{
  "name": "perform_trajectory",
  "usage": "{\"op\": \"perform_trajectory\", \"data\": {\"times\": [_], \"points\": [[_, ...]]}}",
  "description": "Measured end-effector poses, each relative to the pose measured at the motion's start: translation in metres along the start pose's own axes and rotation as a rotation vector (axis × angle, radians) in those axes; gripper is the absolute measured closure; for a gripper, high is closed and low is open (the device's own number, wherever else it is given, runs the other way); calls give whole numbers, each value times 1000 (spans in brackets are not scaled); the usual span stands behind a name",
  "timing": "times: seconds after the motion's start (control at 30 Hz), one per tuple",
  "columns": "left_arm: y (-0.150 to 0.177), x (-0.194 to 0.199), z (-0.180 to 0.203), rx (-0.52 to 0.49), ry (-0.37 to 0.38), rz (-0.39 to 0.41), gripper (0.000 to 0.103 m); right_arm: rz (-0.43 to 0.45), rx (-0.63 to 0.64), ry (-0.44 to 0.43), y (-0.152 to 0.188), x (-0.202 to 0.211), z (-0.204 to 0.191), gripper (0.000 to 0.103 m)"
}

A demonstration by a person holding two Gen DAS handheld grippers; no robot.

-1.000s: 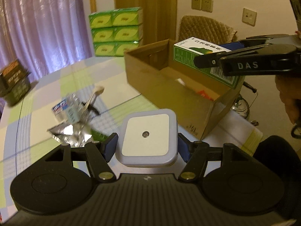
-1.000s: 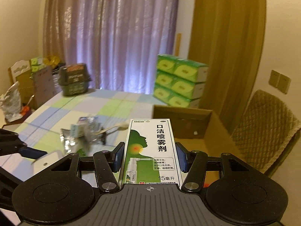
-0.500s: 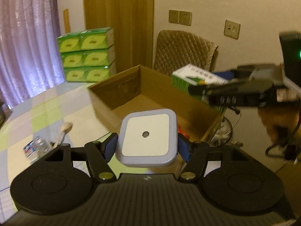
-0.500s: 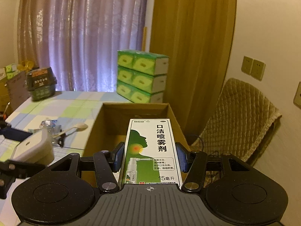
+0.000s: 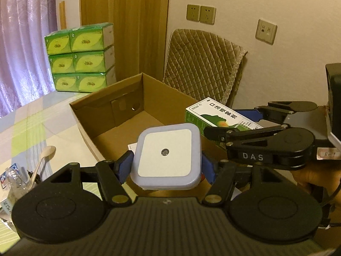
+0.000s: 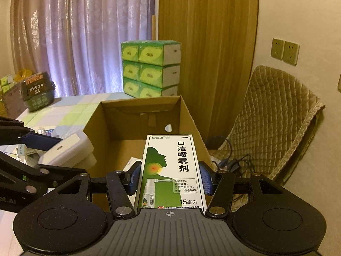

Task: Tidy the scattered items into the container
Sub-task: 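Carry both items over the cardboard box and release them inside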

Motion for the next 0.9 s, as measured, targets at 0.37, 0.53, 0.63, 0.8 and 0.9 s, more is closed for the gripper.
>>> {"op": "perform_trajectory", "data": {"times": [0.37, 0.53, 0.63, 0.8, 0.9], "points": [[5, -22, -1, -10, -5, -28, 41, -17, -1, -8, 2, -13, 3, 45], [4, -24, 0, -17, -18, -30, 40, -20, -1, -11, 2, -13, 1, 45], [5, -19, -1, -29, -19, -23, 40, -20, 1, -11, 2, -12, 1, 45], [12, -7, -6, -14, -30, -15, 40, -21, 4, -11, 3, -11, -2, 45], [17, 1, -9, -8, -37, -15, 40, -26, 8, -14, 4, -11, -6, 45]]}}
Point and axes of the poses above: each gripper's, at about its wrist camera, not at the fingertips, and x roughly against the way its jaws point, z to its right, y to its underside, the point moved 3 cm from there along -x, roughly the way its jaws point, and after that the axes turned 3 degrees about -z, right-handed, at the moved point
